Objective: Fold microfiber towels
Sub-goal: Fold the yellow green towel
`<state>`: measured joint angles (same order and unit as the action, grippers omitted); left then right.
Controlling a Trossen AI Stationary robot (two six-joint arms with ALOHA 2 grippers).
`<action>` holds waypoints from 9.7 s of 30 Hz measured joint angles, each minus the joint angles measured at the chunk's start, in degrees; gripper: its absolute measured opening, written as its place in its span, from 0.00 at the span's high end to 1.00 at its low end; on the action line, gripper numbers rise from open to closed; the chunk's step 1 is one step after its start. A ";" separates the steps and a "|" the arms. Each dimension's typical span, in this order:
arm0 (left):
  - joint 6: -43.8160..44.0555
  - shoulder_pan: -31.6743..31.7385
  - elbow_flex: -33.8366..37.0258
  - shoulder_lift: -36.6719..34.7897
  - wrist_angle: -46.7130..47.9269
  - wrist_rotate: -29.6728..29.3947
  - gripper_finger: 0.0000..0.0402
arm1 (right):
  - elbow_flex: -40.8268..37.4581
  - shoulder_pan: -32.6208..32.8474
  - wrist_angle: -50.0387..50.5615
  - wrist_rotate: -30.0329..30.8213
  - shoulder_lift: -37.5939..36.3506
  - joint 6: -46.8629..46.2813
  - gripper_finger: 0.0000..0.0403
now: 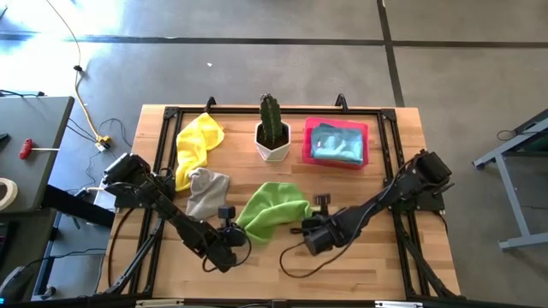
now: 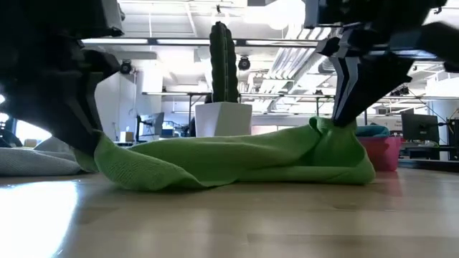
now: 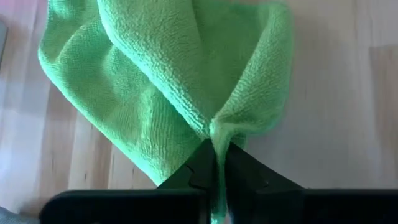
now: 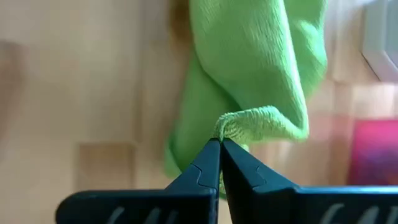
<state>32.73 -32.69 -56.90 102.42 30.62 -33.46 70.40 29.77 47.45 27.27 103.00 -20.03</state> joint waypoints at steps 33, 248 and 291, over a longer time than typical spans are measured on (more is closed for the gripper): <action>-9.63 1.31 -3.78 -0.32 16.51 -19.28 0.63 | -0.98 1.74 -4.53 -0.48 4.59 -12.59 1.00; -20.48 6.64 4.90 -0.33 -13.90 -13.36 0.59 | -9.83 7.51 -15.64 -9.79 -7.37 -10.99 1.00; 11.43 -11.17 -3.34 10.14 15.52 -12.06 0.59 | -9.81 4.34 -14.31 -9.00 -7.39 -11.04 1.00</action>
<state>44.15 -43.86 -60.25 112.56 46.14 -45.52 60.60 34.11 33.15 18.27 95.61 -31.07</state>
